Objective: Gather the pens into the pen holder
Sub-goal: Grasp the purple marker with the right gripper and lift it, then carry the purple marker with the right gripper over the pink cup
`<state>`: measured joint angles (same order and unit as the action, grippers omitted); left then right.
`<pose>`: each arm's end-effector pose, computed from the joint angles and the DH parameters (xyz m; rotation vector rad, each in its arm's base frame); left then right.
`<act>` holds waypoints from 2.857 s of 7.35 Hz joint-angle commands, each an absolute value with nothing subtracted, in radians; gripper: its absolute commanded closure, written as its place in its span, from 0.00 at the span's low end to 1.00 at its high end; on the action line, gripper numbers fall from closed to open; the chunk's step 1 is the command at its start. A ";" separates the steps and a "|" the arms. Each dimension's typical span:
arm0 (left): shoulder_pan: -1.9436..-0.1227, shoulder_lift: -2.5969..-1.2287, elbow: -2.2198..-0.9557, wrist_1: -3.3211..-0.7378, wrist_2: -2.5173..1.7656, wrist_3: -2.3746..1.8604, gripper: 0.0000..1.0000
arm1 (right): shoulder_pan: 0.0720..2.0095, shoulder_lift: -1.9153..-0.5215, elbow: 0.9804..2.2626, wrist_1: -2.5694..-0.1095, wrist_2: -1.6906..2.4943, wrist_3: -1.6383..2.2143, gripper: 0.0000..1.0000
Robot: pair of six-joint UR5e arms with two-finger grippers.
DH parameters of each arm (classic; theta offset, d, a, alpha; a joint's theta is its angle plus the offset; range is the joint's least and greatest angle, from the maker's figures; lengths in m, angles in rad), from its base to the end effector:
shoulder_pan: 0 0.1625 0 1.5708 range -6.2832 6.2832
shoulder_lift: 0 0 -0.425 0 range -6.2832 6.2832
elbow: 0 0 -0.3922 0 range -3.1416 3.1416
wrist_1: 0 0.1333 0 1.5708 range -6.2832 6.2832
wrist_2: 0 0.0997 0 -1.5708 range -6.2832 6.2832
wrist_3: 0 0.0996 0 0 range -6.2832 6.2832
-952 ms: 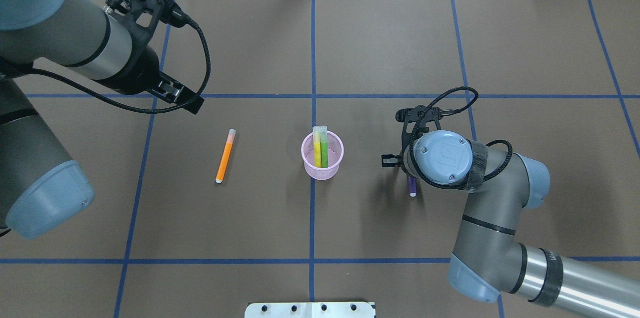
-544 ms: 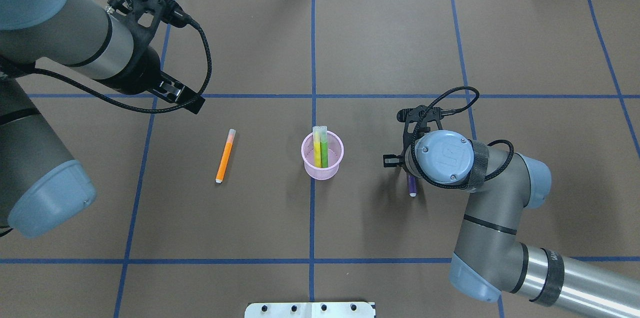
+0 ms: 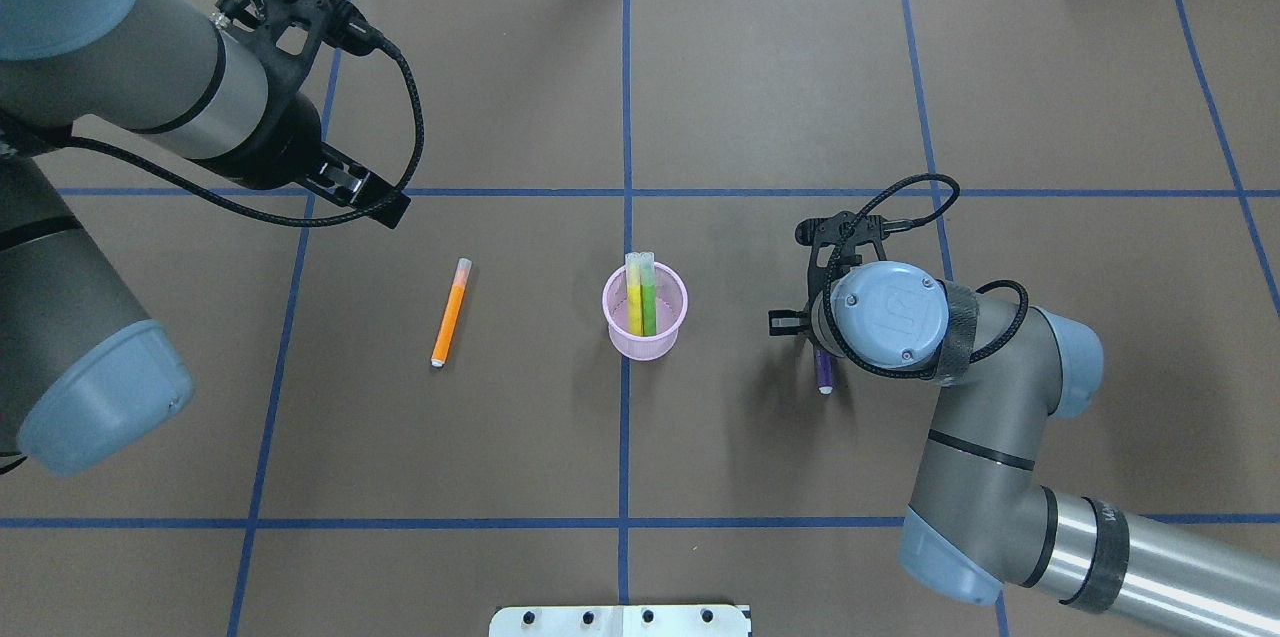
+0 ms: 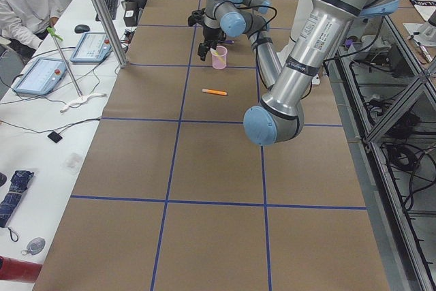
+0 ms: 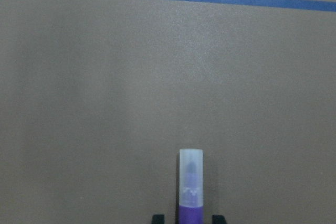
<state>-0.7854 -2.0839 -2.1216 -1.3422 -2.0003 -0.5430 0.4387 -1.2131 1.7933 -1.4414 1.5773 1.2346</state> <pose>0.3120 -0.4419 0.1767 0.4007 0.8299 0.4044 -0.5025 -0.3823 0.3562 0.2624 -0.6596 0.0959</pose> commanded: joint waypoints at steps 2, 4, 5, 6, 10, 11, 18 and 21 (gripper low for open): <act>-0.785 -2.086 -2.112 -1.342 -2.000 -0.540 0.00 | 0.439 -1.213 1.790 -1.442 1.578 1.233 0.63; -0.785 -2.088 -2.112 -1.344 -2.000 -0.540 0.00 | 0.439 -1.213 1.789 -1.442 1.578 1.233 0.63; -0.785 -2.088 -2.111 -1.344 -2.000 -0.540 0.00 | 0.439 -1.212 1.789 -1.442 1.578 1.233 0.64; -0.785 -2.088 -2.111 -1.344 -2.000 -0.540 0.00 | 0.439 -1.212 1.789 -1.442 1.578 1.235 0.95; -0.785 -2.094 -2.106 -1.342 -2.000 -0.540 0.00 | 0.442 -1.206 1.798 -1.440 1.575 1.232 1.00; -0.785 -2.095 -2.106 -1.344 -2.000 -0.540 0.00 | 0.457 -1.203 1.822 -1.440 1.565 1.230 1.00; -0.785 -2.128 -2.057 -1.350 -2.002 -0.545 0.00 | 0.277 -1.095 1.922 -1.269 0.809 1.315 1.00; -0.785 -2.126 -2.000 -1.416 -2.003 -0.546 0.00 | 0.187 -1.058 1.853 -1.262 0.669 1.316 1.00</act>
